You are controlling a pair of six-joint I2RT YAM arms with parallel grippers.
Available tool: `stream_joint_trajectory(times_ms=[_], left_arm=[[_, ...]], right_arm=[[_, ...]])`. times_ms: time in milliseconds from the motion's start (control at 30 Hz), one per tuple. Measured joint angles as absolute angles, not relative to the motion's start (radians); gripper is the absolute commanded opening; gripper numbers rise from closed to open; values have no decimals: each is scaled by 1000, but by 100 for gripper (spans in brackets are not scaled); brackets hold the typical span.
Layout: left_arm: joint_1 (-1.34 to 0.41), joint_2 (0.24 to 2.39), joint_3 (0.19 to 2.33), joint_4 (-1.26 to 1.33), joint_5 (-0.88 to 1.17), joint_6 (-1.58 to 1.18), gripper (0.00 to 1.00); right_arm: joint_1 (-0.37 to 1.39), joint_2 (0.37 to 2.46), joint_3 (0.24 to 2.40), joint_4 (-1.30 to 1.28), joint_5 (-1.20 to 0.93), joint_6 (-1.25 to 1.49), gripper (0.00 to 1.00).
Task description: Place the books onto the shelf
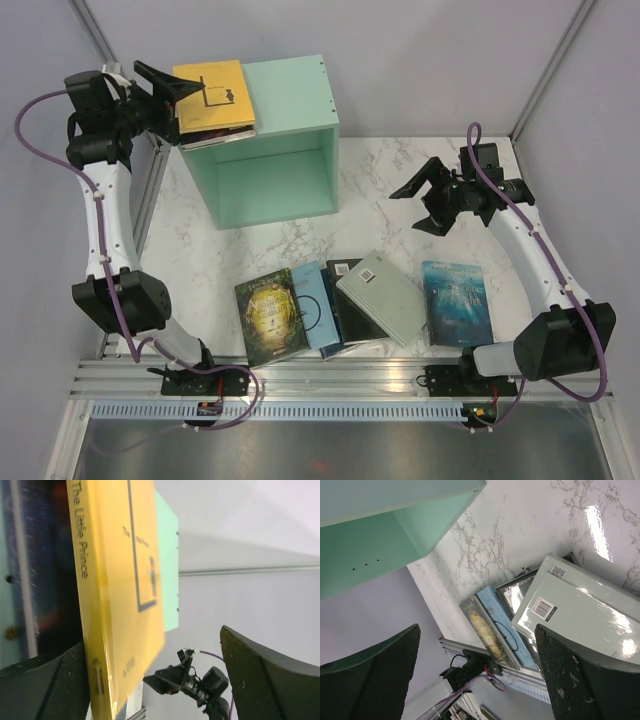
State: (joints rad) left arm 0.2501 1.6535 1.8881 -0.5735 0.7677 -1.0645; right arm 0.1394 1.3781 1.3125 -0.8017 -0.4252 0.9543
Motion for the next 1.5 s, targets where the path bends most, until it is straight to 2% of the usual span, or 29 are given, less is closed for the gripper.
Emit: stream_joint_trajectory(times_ms=[600,867,1000,1133,1200,1333,1400,1500], left_arm=[[414,1650,2143,-874,702,-916,100],[453,1482,2107,-1003,624,-843,100],[311,1297,1911,-1002,569,-800,100],[22,1090,1533,-950,511,-780,100],[-60,1012,1317,-936,496,-779,100],[-96,956,977,-938,442,-775,100],[-97,953,877,-933,420,-775,100],[-96,969,756,-881,429,-775,100]], right_arm=[[127,1414,1311,-802,-381,918,98],[127,1422,1222,-786,-353,854,98],[134,1459,1110,-768,-363,821,98],[180,1489,1019,-755,-364,812,98],[239,1489,1013,-736,-369,815,98],[384,1487,1018,-619,-397,841,98],[472,1489,1026,-553,-411,864,98],[582,1504,1036,-437,-438,913,92]])
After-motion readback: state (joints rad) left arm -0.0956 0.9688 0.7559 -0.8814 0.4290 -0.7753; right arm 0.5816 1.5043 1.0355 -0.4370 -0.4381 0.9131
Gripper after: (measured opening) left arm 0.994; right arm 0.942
